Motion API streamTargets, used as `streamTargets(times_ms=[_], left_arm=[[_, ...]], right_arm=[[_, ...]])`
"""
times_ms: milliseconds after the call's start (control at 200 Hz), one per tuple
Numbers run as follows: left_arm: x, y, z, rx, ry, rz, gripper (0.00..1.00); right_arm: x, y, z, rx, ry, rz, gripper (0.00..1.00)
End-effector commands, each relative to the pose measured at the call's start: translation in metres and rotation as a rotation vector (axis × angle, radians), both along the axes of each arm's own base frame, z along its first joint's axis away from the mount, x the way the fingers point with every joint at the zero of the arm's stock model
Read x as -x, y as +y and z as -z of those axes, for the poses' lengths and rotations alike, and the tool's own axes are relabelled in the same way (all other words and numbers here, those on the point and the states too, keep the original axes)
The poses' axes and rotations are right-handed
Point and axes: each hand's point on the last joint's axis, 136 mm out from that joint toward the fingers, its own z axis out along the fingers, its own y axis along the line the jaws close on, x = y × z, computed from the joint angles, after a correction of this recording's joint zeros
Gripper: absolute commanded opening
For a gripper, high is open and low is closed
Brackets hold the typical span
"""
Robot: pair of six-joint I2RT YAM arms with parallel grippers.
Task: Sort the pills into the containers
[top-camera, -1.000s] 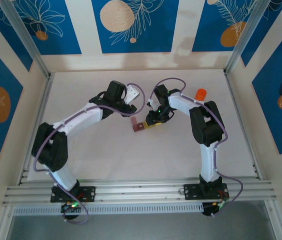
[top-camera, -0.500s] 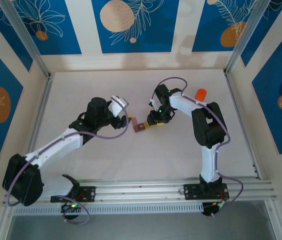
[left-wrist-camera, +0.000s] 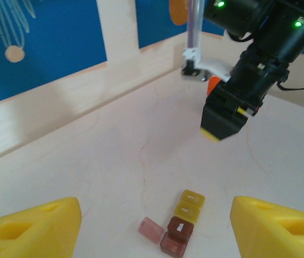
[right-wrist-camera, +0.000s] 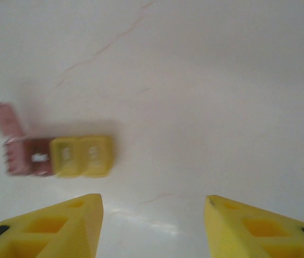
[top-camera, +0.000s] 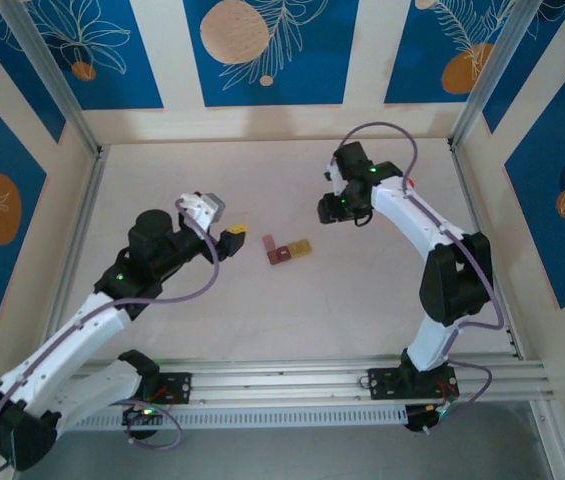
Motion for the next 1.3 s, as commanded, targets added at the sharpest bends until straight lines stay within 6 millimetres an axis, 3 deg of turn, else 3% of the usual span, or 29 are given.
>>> streamTargets(times_ms=[0, 105, 265, 445, 580, 700, 1010, 1295], left_arm=[[0.010, 0.025, -0.016, 0.024, 0.042, -0.102, 0.76], [0.023, 0.038, -0.031, 0.043, 0.037, -0.129, 0.77], [0.045, 0.051, -0.037, 0.013, 0.040, -0.119, 0.81], [0.065, 0.054, -0.028, -0.023, -0.021, -0.057, 0.83], [0.068, 0.058, -0.019, 0.026, -0.089, -0.072, 0.86], [0.069, 0.056, -0.016, 0.077, -0.120, -0.061, 0.91], [0.070, 0.047, -0.007, 0.056, -0.091, -0.013, 0.91], [0.070, 0.046, -0.005, 0.048, -0.092, -0.004, 0.91]], right_arm=[[-0.024, -0.054, -0.035, 0.130, -0.151, 0.164, 0.54], [-0.036, -0.085, -0.047, 0.147, -0.210, 0.260, 0.55], [-0.052, -0.121, -0.056, 0.130, -0.255, 0.372, 0.56], [-0.062, -0.157, -0.055, 0.132, -0.269, 0.470, 0.57], [-0.069, -0.173, -0.046, 0.128, -0.248, 0.500, 0.58], [-0.081, -0.173, -0.032, 0.085, -0.214, 0.481, 0.60], [-0.102, -0.179, 0.004, 0.103, -0.118, 0.503, 0.70], [-0.104, -0.185, 0.022, 0.110, -0.051, 0.511, 0.70]])
